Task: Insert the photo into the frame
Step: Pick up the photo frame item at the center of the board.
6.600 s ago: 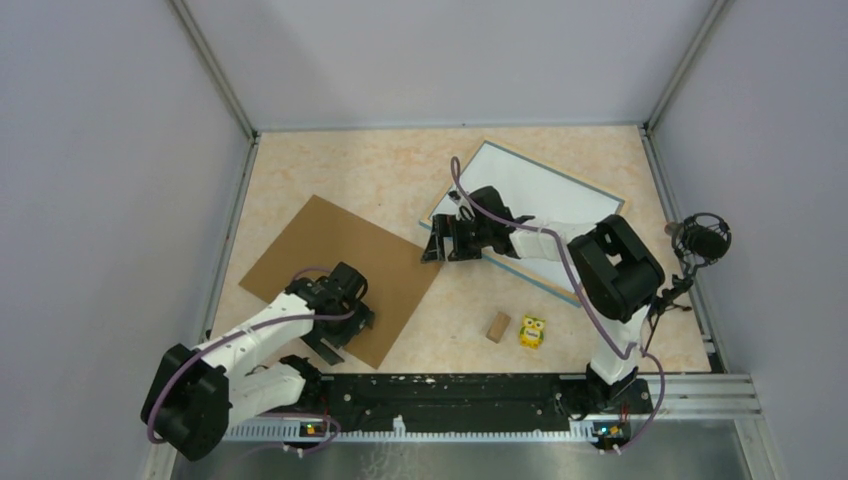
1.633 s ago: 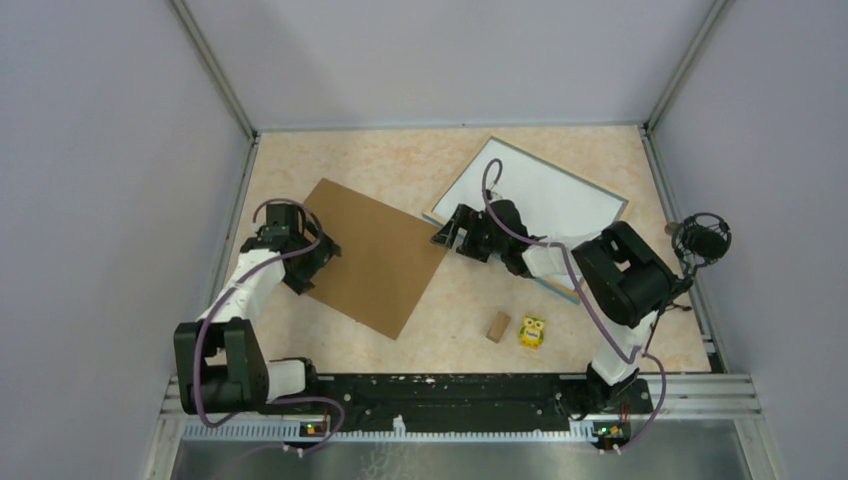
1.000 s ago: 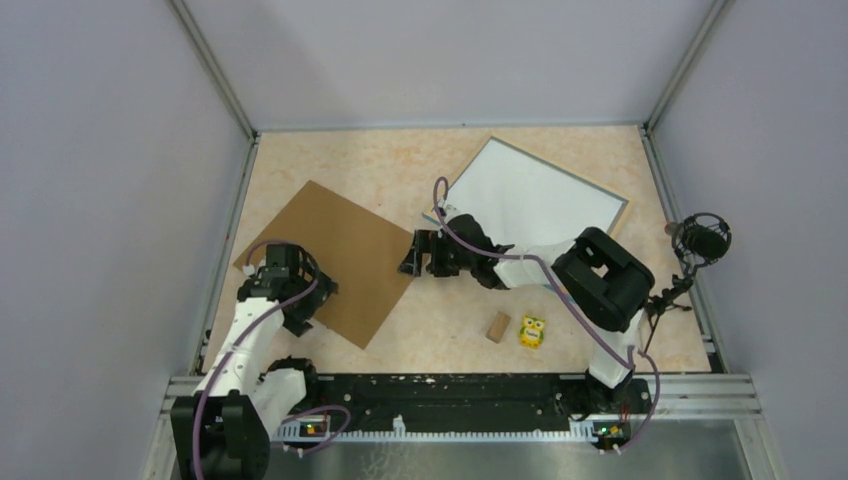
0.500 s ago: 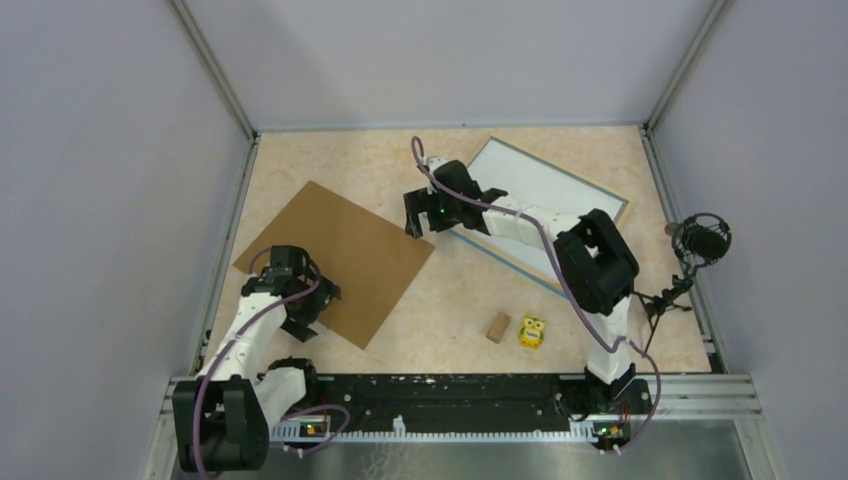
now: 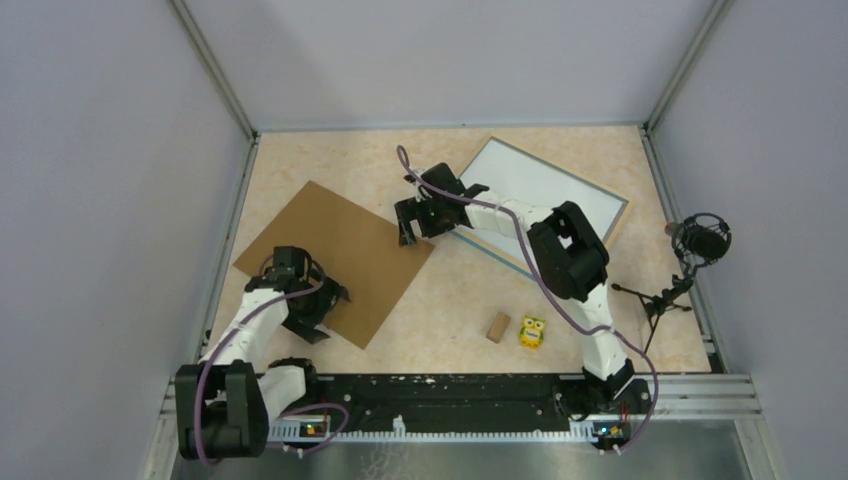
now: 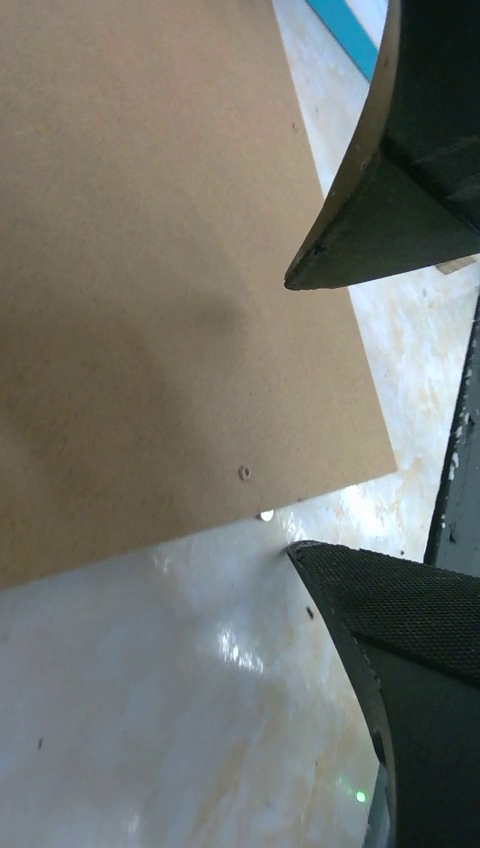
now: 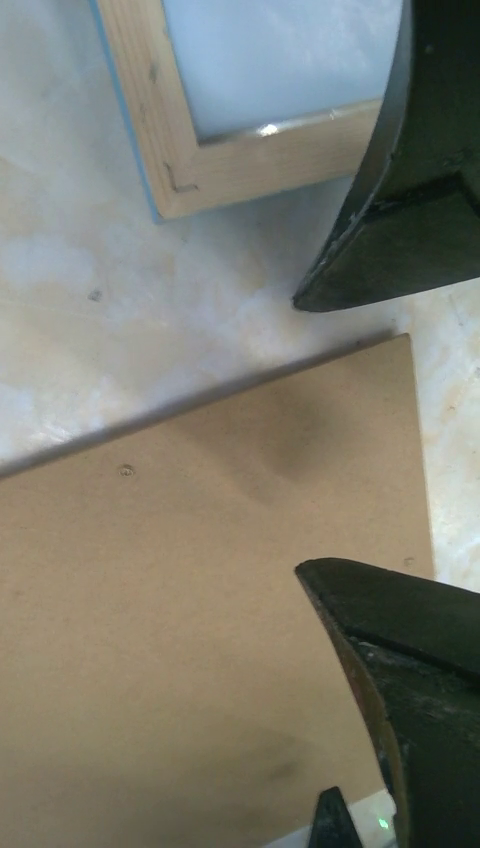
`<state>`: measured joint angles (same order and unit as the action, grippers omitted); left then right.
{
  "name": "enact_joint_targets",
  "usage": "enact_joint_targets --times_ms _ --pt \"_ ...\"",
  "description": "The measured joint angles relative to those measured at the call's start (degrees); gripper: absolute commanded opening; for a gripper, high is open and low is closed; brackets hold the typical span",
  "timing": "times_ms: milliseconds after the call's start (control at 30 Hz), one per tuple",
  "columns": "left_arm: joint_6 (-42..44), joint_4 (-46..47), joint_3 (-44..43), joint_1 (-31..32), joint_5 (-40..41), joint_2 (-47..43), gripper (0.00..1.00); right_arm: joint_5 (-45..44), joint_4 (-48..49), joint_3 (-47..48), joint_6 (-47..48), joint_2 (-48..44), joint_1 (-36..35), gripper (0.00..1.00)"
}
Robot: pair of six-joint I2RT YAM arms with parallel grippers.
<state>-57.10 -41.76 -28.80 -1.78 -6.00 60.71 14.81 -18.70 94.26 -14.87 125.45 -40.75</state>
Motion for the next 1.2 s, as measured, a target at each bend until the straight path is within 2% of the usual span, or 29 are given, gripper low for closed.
enact_joint_targets --times_ms 167,333,567,700,933,1200 --pt "-0.1 2.7 -0.9 0.0 -5.3 3.8 0.98 3.8 4.4 -3.3 -3.1 -0.8 -0.7 0.89" --pt "0.2 2.8 -1.5 -0.2 -6.7 5.6 0.97 5.7 9.3 -6.6 -5.8 -2.0 -0.3 0.86" --pt "0.7 3.0 -0.8 -0.3 -9.2 5.6 0.96 6.6 9.2 -8.6 -8.1 -4.3 0.4 0.86" --pt "0.7 3.2 -0.4 0.2 -12.6 6.1 0.96 6.3 9.1 -12.7 -8.6 -10.2 1.1 0.86" --pt "-1.8 6.5 -1.8 7.2 -16.9 10.1 0.97 9.4 11.1 -19.9 -11.0 -20.4 5.0 0.86" --pt "-5.6 11.0 -9.1 16.5 -17.1 20.6 0.98 10.4 10.2 -24.3 -10.4 -21.2 12.2 0.86"
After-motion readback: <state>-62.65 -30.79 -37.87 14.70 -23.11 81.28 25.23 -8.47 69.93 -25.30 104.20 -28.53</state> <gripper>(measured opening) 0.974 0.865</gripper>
